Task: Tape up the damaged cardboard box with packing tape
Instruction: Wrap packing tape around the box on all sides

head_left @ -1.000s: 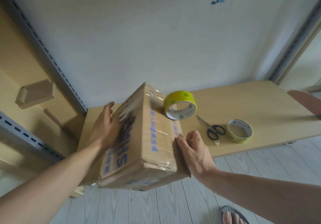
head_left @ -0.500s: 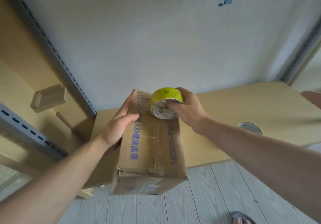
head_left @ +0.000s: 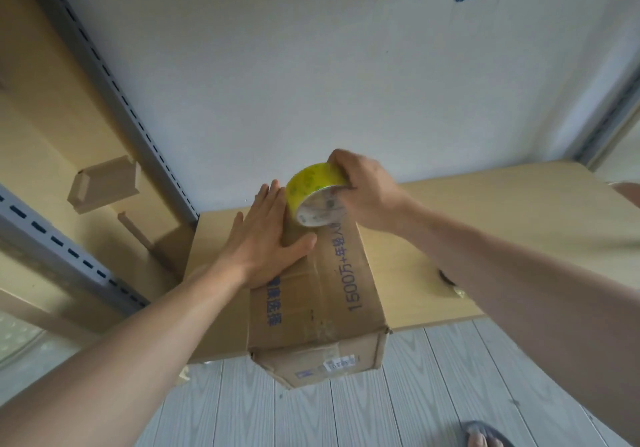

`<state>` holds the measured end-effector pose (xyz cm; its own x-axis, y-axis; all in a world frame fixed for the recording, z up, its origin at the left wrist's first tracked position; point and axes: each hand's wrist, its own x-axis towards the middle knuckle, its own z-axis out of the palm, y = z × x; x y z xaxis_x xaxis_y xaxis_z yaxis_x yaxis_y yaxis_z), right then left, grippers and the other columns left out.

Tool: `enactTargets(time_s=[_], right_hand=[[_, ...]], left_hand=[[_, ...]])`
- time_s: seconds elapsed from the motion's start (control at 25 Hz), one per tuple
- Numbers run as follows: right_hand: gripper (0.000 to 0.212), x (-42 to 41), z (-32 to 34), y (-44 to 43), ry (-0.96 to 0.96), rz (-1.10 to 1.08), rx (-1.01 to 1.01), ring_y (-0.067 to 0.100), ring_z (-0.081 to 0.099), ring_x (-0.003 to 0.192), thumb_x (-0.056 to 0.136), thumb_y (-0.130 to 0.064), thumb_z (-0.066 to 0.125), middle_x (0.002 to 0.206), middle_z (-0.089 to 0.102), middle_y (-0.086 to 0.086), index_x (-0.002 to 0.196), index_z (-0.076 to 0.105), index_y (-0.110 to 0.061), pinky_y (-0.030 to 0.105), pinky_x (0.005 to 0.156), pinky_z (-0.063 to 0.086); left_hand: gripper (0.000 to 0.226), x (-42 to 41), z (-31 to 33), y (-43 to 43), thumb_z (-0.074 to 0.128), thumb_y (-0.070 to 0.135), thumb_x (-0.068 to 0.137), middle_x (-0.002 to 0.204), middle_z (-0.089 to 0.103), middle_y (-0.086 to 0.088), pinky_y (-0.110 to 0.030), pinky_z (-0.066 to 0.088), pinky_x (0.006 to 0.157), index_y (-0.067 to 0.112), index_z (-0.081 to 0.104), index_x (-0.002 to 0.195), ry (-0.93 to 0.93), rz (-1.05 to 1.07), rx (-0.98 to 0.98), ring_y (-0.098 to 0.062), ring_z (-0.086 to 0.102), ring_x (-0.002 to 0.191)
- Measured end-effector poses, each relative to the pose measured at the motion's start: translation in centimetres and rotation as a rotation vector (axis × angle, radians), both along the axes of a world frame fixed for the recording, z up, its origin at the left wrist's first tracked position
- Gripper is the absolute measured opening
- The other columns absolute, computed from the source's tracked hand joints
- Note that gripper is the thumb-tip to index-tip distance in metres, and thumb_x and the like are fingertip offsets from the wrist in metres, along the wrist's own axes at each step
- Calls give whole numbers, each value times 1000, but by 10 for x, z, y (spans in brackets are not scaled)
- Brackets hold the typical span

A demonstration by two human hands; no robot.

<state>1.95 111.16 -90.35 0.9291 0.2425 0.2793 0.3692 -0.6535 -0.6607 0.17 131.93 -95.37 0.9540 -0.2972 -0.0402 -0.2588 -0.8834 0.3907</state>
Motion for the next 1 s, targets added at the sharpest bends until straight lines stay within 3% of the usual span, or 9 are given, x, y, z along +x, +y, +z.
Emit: enactTargets(time_s=[0.08,0.16,0.32,0.6,0.76,0.92,1.0], right_hand=[[36,7,13,-22,-94,-32,-72,21,49,72,69,10,47,74,54,-5,87,55,-20,13,52,34],[36,9,13,-53,-170,-51,-257,23,50,73,71,9,47,80,55,-3,90,56,-19,29,57,35],[20,-2,-17,-99,-96,-36,-631,24,48,66,85,-13,62,81,53,0,89,43,-19,32,59,29],[14,3,-47,-104,-14,-23,-582,29,53,71,86,-3,46,84,55,4,90,44,-16,38,58,41],[11,-8,-87,-87,119,11,-437,31,53,69,87,-3,40,76,50,2,87,40,-14,41,59,45],[16,-3,-105,-70,196,5,-386,35,54,73,83,-1,37,78,50,6,87,37,-17,44,62,47],[21,1,-106,-71,224,-6,-409,32,53,74,82,0,37,80,49,4,87,36,-20,44,63,47]], left_hand=[[117,-2,1,7,22,88,71,168,-19,8,-53,6,126,19,-7,162,35,22,46,-6,-19,153],[116,-3,2,9,22,88,75,168,-20,6,-52,6,126,17,-8,162,25,18,63,-6,-18,153],[111,-4,0,5,23,86,80,166,-24,6,-51,3,127,19,-12,161,10,-5,67,-7,-21,152],[111,-3,-1,5,16,87,76,164,-28,8,-52,-1,126,22,-16,160,28,-9,85,-7,-24,151],[110,-4,1,2,11,90,75,164,-30,7,-56,-3,125,25,-18,159,42,-31,112,-9,-26,151],[121,-1,22,-18,4,101,64,168,-13,-13,-65,-2,121,29,-17,159,34,19,309,-34,-11,155],[126,0,30,-47,15,106,57,167,-19,-12,-76,-5,112,38,-18,157,64,69,329,-40,-16,153]])
